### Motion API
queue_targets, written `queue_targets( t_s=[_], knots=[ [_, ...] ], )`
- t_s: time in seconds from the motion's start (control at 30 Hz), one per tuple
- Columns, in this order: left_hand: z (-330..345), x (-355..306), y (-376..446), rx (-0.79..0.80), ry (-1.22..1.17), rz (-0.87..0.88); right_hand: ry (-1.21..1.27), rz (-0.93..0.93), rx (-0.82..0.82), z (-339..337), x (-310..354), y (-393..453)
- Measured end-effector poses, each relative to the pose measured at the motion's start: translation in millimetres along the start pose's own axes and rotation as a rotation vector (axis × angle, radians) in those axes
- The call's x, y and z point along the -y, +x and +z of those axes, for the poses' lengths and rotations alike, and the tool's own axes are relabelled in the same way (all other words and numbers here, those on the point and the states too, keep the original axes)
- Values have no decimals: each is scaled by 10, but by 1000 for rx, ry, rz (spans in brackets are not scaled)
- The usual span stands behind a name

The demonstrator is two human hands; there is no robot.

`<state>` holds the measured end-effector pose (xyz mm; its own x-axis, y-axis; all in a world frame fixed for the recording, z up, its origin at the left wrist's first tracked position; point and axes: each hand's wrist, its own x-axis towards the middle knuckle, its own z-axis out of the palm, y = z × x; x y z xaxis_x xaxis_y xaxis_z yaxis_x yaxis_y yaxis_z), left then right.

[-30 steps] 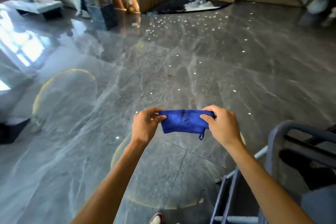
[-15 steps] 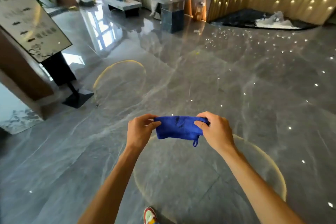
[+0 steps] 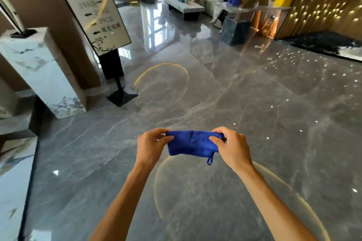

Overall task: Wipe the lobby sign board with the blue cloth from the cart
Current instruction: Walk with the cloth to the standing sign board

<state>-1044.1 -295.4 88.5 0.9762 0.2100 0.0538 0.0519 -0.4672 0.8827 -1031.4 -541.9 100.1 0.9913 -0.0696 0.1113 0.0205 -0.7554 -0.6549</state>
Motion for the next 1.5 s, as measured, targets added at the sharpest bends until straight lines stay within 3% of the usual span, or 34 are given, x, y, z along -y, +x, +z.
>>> queue_targets(
  t_s=[0.5,1.13,1.5],
  knots=[
    [-501,467,995,-146,76,-81,79,-158,162,882,638,1256],
    [-198,356,3339,-350,51,-186,163,-361,320,1435,904,4082],
    [-239,485,4368,-392,19,-218,194,-406,362,1856,1129,5176]
  ],
)
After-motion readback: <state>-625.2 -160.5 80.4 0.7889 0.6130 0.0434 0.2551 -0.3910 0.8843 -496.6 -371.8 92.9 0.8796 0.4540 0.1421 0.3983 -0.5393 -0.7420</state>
